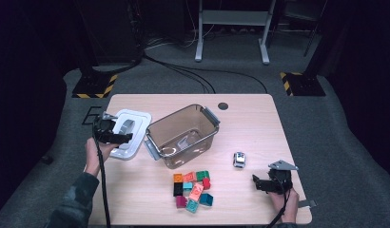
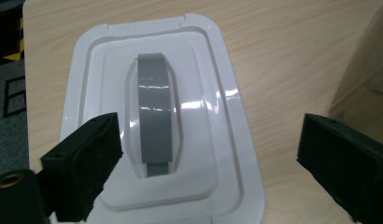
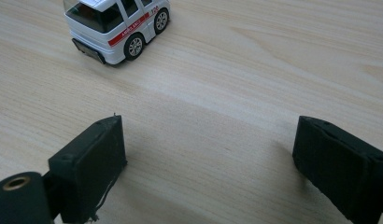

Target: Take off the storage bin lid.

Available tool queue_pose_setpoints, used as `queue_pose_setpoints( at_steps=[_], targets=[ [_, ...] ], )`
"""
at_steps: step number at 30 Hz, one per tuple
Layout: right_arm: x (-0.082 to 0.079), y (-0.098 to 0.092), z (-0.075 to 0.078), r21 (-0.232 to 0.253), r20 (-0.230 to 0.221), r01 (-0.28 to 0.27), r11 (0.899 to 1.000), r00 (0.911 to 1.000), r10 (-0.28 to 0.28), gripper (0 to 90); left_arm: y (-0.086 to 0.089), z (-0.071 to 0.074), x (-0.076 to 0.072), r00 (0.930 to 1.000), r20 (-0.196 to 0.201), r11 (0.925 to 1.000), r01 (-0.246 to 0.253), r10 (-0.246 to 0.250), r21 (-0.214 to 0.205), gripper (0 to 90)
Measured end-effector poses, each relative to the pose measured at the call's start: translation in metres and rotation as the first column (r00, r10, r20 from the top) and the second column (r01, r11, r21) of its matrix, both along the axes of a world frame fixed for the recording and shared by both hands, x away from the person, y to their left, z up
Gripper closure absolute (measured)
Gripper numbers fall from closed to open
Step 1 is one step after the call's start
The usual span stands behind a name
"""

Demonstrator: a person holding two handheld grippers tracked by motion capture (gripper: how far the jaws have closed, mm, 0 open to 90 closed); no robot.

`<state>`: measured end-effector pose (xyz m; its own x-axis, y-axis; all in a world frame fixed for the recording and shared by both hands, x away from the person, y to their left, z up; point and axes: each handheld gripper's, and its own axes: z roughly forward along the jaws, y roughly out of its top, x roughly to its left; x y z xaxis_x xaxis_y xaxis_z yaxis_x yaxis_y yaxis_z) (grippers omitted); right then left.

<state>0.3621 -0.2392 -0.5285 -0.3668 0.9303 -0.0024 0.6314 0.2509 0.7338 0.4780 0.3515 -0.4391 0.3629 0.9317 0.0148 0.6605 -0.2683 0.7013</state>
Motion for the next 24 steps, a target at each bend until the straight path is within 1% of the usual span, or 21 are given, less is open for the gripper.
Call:
queue_pose_setpoints(
  at_steps=[1,2,3,4,5,6,7,8,9,10,11,12,13,14,15,16,17,18,21,22,24],
  targets=[
    [0.0,0.0,0.0,0.0,0.0,0.0,1.0,1.0,0.0,8.6,-0.001,0.0,-0.008,1.0,0.009,1.0,0.003,-0.003,0.008,3.8],
    [0.0,0.0,0.0,-0.001,0.0,0.001,1.0,1.0,-0.001,8.6,-0.001,0.0,-0.012,0.9999,0.015,1.0,0.002,-0.002,0.009,2.9],
    [0.0,0.0,0.0,0.0,-0.001,0.002,1.0,1.0,-0.002,8.6,-0.002,0.0,-0.024,0.9996,0.027,1.0,0.01,-0.01,0.002,0.6],
    [0.0,0.0,0.0,0.0,-0.001,0.002,1.0,1.0,-0.002,8.6,-0.002,0.0,-0.024,0.9996,0.027,1.0,0.01,-0.01,0.002,0.1],
    [0.0,0.0,0.0,0.0,-0.001,0.001,1.0,1.0,-0.001,8.5,-0.003,0.0,-0.035,0.9988,0.041,0.9995,0.027,-0.027,0.018,0.0],
    [0.0,0.0,0.0,0.0,-0.001,0.001,1.0,1.0,-0.001,8.5,-0.003,0.0,-0.035,0.9988,0.041,0.9995,0.027,-0.027,0.018,0.0],
    [0.0,0.0,0.0,-0.001,-0.001,0.001,1.0,1.0,-0.001,8.6,-0.004,-0.005,-0.049,0.9979,0.052,0.9992,0.037,-0.038,0.011,0.0],
    [0.0,0.0,0.0,-0.001,-0.001,0.001,1.0,1.0,-0.001,8.6,-0.004,-0.005,-0.049,0.9979,0.052,0.9992,0.037,-0.038,0.011,0.0],
    [0.0,0.001,0.0,0.004,-0.001,0.006,1.0,1.0,-0.006,8.6,-0.005,-0.008,-0.056,0.9978,0.054,0.9992,0.038,-0.039,0.012,0.0],
    [0.0,0.0,0.0,0.001,-0.001,0.003,1.0,1.0,-0.003,8.6,-0.006,-0.011,-0.06,0.9975,0.06,0.9992,0.037,-0.038,0.016,0.0],
    [0.0,0.0,0.0,0.0,0.0,0.004,1.0,1.0,-0.004,8.6,-0.007,-0.018,-0.071,0.9972,0.059,0.9988,0.046,-0.047,0.015,0.0],
    [0.0,0.0,0.0,0.0,0.0,0.004,1.0,1.0,-0.004,8.6,-0.007,-0.018,-0.071,0.9972,0.059,0.9988,0.046,-0.047,0.015,0.0],
    [0.0,0.0,0.0,0.0,-0.001,0.004,1.0,1.0,-0.004,8.5,-0.009,-0.023,-0.078,0.9973,0.055,0.9986,0.047,-0.048,0.024,0.0],
    [0.0,0.0,0.0,0.0,0.0,0.004,1.0,1.0,-0.004,8.6,-0.01,-0.027,-0.082,0.9968,0.065,0.9987,0.046,-0.047,0.021,0.0],
    [0.0,0.001,0.0,0.0,0.0,0.004,1.0,1.0,-0.004,8.6,-0.012,-0.035,-0.09,0.9973,0.051,0.9983,0.052,-0.054,0.025,0.0],
    [0.0,0.001,0.0,0.0,0.0,0.004,1.0,1.0,-0.004,8.6,-0.012,-0.035,-0.09,0.9973,0.051,0.9983,0.052,-0.054,0.025,0.0],
    [0.0,0.001,0.0,0.0,0.0,0.004,1.0,1.0,-0.004,8.6,-0.016,-0.045,-0.098,0.9971,0.055,0.9978,0.052,-0.054,0.041,0.0],
    [0.0,0.001,0.0,0.0,0.0,0.004,1.0,1.0,-0.004,8.6,-0.016,-0.045,-0.098,0.9971,0.055,0.9978,0.052,-0.054,0.041,0.0],
    [0.0,0.001,0.0,-0.002,0.001,0.006,1.0,1.0,-0.006,8.5,-0.02,-0.059,-0.109,0.9976,0.054,0.9982,0.042,-0.044,0.042,0.0],
    [0.0,0.001,0.0,-0.003,0.001,0.005,1.0,1.0,-0.005,8.5,-0.021,-0.063,-0.112,0.998,0.048,0.9981,0.038,-0.04,0.048,0.0],
    [0.0,0.001,0.0,-0.003,0.002,0.006,1.0,1.0,-0.006,8.3,-0.023,-0.071,-0.116,0.9979,0.051,0.9983,0.037,-0.039,0.045,0.0]
  ],
)
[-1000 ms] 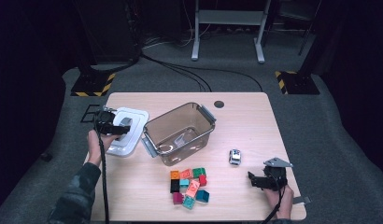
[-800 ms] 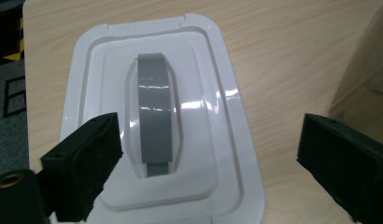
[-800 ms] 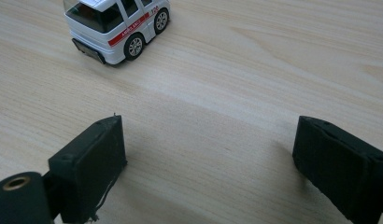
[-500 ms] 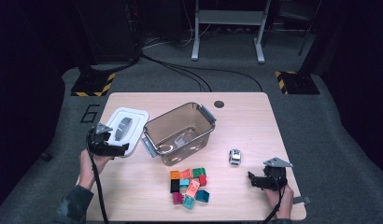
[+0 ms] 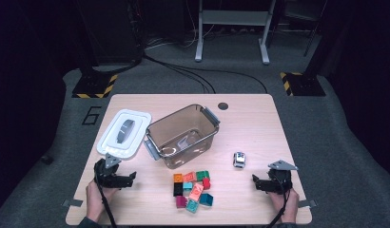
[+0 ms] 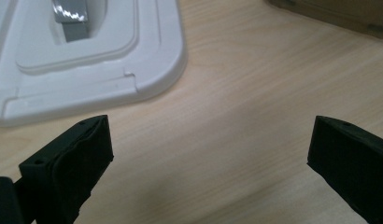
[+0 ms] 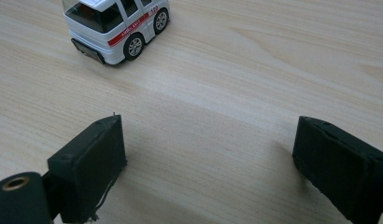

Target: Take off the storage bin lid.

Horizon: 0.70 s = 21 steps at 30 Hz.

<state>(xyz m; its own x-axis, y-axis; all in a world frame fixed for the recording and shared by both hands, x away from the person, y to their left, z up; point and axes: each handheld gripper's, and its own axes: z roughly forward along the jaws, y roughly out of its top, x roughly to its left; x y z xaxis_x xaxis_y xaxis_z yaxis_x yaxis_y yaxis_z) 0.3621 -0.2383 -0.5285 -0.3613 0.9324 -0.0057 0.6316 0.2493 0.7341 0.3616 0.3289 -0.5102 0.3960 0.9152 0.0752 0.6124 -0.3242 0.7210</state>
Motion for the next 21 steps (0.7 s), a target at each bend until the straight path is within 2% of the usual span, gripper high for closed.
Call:
queue_pose_setpoints(
  at_steps=[4,5,6,7,9,14,16,17,19,21],
  targets=[
    [0.001,0.001,0.0,-0.003,0.001,0.002,1.0,1.0,-0.002,7.8,-0.001,-0.014,-0.002,0.9997,-0.025,0.9999,-0.01,0.009,-0.012,0.0],
    [0.001,0.001,0.0,-0.002,0.001,0.005,1.0,1.0,-0.005,7.8,0.002,-0.021,-0.004,0.9994,-0.033,0.9977,-0.013,0.011,-0.067,0.0],
    [0.001,0.001,0.0,-0.002,0.001,0.005,1.0,1.0,-0.005,7.8,0.002,-0.021,-0.004,0.9994,-0.033,0.9977,-0.013,0.011,-0.067,0.0],
    [0.001,0.001,0.0,-0.002,0.0,0.007,1.0,1.0,-0.007,7.5,0.002,-0.022,-0.006,0.9989,-0.029,0.9967,-0.038,0.036,-0.071,0.0],
    [0.0,0.001,0.0,0.0,-0.003,0.016,1.0,0.9999,-0.016,7.3,0.001,-0.022,-0.009,0.9983,-0.028,0.9963,-0.054,0.052,-0.068,0.1],
    [0.001,0.001,0.0,0.0,-0.005,0.038,0.999,0.9992,-0.038,6.0,0.0,-0.021,-0.009,0.9984,-0.036,0.9965,-0.045,0.042,-0.071,0.1],
    [0.001,0.001,0.0,-0.002,-0.013,0.053,0.999,0.9985,-0.053,5.8,0.001,-0.021,-0.009,0.9988,-0.034,0.9976,-0.036,0.034,-0.06,0.2],
    [0.001,0.001,0.001,-0.003,-0.015,0.059,0.998,0.9981,-0.059,5.4,0.001,-0.02,-0.009,0.9984,-0.047,0.9977,-0.034,0.032,-0.059,0.2],
    [0.002,0.001,0.001,-0.009,-0.017,0.092,0.996,0.9955,-0.093,4.7,0.001,-0.021,-0.009,0.9986,-0.039,0.9974,-0.038,0.036,-0.061,0.2],
    [0.002,0.002,0.003,0.007,-0.027,0.119,0.993,0.9925,-0.119,5.0,0.0,-0.021,-0.009,0.9987,-0.037,0.9973,-0.038,0.036,-0.063,0.2]
  ],
)
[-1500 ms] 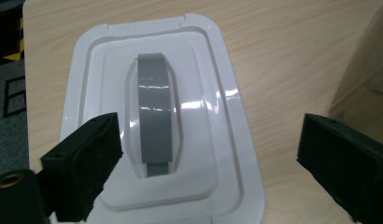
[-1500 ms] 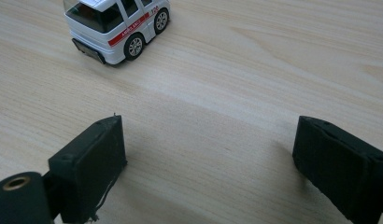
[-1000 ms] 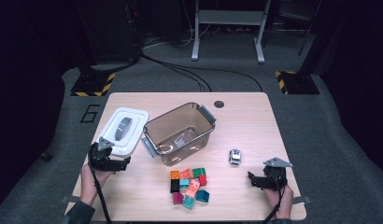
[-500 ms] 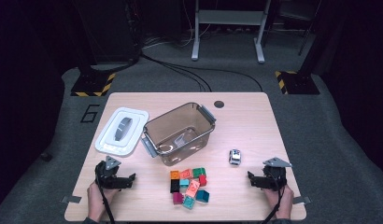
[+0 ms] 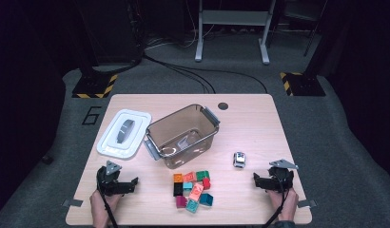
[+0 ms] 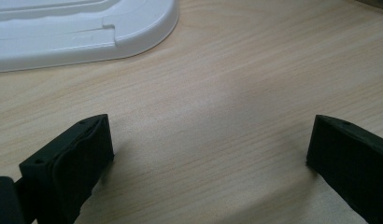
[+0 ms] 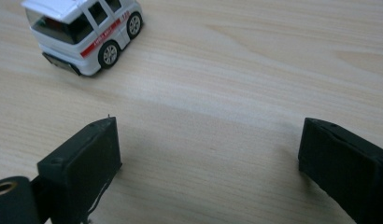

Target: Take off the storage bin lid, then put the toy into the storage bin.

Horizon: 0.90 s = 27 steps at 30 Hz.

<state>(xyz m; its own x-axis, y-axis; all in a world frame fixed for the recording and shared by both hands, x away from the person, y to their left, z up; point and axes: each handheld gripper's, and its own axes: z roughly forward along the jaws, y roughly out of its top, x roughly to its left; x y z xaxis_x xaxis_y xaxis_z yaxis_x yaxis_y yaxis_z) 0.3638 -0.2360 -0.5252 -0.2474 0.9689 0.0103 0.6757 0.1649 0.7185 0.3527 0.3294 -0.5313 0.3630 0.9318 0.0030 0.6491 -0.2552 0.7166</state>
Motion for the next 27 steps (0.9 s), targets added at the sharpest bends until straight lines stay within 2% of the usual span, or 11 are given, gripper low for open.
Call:
queue_pose_setpoints(
  at_steps=[7,9,12,17,20,27],
  targets=[
    [-0.001,0.012,0.013,0.026,0.012,0.018,1.0,0.9998,-0.018,6.7,-0.001,0.0,0.0,1.0,0.003,1.0,-0.005,0.005,-0.002,0.3],
    [0.0,0.018,0.017,0.028,0.009,0.009,1.0,0.9999,-0.009,6.7,-0.001,0.0,0.0,1.0,0.003,1.0,-0.006,0.006,-0.003,0.3],
    [0.002,0.031,0.025,0.057,0.016,0.004,0.998,0.9999,-0.005,6.5,-0.001,0.0,0.0,1.0,0.003,1.0,-0.006,0.006,-0.003,0.3],
    [0.007,0.048,0.03,0.071,0.013,-0.018,0.997,0.9998,0.017,6.5,-0.001,0.0,0.0,1.0,0.003,1.0,-0.006,0.006,-0.003,0.3],
    [0.017,0.062,0.03,0.065,-0.005,-0.032,0.997,0.9995,0.032,4.5,-0.001,0.0,0.0,1.0,0.003,1.0,-0.007,0.007,-0.003,0.3],
    [0.031,0.075,0.027,0.064,-0.051,-0.012,0.998,0.9986,0.015,0.0,-0.001,0.0,0.0,1.0,0.002,1.0,-0.005,0.005,-0.003,0.3]
  ],
)
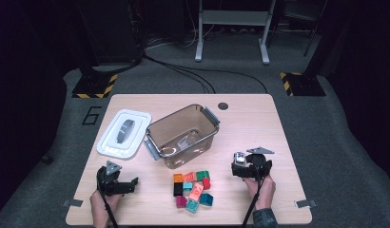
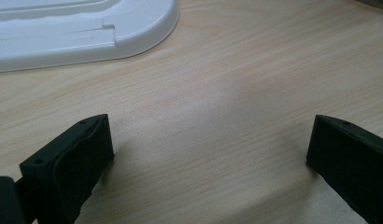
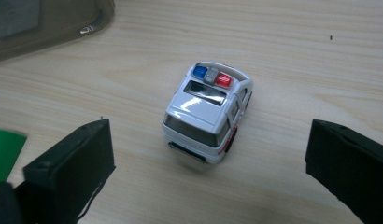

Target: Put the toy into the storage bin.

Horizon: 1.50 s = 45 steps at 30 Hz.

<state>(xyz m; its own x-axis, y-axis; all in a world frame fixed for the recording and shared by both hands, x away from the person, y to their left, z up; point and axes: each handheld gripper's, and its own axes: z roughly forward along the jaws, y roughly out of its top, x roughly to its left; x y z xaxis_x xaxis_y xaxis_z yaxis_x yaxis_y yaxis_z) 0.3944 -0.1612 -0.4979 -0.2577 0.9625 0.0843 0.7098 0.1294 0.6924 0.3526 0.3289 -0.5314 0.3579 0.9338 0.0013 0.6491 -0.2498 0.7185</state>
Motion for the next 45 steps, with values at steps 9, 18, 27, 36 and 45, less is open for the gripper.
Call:
queue_pose_setpoints(
  at_steps=[9,18,27,36,45],
  targets=[
    [0.014,0.014,-0.005,-0.036,-0.024,0.018,0.999,0.9995,-0.019,21.5,0.0,0.0,0.0,1.0,0.001,1.0,0.0,0.0,-0.001,0.4],
    [0.018,0.013,-0.006,-0.046,-0.002,0.035,0.998,0.9994,-0.035,47.8,0.0,0.0,0.0,1.0,0.001,1.0,0.0,0.0,-0.001,0.4],
    [0.019,0.003,-0.003,-0.051,-0.01,-0.026,0.998,0.9996,0.025,48.7,0.0,0.0,0.0,1.0,-0.001,1.0,0.0,0.0,-0.002,0.4],
    [0.016,0.005,-0.012,-0.044,0.01,0.008,0.999,0.9999,-0.007,41.2,0.0,0.0,0.0,1.0,0.0,1.0,-0.001,0.001,-0.001,0.4],
    [0.014,0.005,-0.02,-0.053,0.062,0.0,0.999,0.9981,0.003,45.9,0.0,0.0,0.0,1.0,-0.005,1.0,-0.005,0.005,-0.003,0.4]
  ],
)
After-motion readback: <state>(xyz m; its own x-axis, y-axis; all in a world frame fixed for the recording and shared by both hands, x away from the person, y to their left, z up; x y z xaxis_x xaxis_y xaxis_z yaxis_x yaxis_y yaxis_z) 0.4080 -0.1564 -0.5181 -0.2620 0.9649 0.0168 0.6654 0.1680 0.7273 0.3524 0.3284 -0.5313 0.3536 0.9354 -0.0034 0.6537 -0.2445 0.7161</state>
